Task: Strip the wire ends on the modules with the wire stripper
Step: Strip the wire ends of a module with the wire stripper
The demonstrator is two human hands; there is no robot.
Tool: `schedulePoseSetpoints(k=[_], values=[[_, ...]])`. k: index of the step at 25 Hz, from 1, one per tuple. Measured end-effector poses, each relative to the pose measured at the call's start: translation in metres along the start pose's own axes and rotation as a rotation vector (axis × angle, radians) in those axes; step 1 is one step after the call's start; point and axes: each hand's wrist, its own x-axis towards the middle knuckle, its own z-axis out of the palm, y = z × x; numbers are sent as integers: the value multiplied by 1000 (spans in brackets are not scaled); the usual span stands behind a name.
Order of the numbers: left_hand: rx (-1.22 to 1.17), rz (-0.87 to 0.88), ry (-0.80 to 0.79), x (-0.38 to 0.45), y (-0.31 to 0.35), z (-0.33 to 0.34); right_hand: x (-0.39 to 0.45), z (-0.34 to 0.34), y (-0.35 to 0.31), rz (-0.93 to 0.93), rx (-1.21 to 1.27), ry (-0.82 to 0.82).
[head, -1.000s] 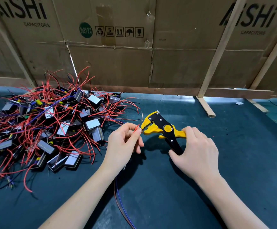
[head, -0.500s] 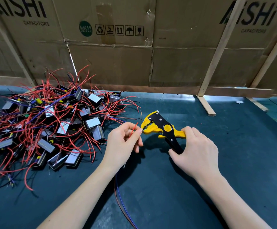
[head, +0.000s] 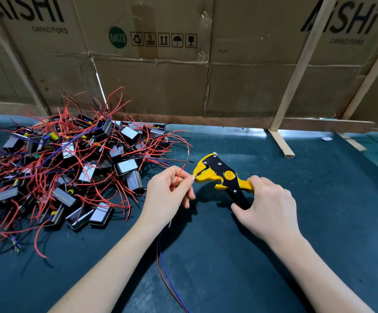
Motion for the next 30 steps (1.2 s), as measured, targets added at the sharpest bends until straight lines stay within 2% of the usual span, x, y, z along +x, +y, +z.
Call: schedulePoseSetpoints(k=[7, 16, 20, 24, 28, 30], values=[[9, 13, -20, -1, 0, -1, 2, -1, 0, 30, -27, -148], [0, 13, -60, 0, 6, -2, 2, -3, 1, 82, -33, -156], [-30, -46, -76, -1, 9, -5, 7, -8, 9, 155, 17, -64], [-171, -155, -121, 1, 14, -6, 12, -12, 20, 253, 203, 98], [-76, -47, -212, -4, 12, -1, 12, -6, 15, 235, 312, 149], [-14, 7, -268, -5, 8, -2, 12, -5, 14, 191, 273, 143]])
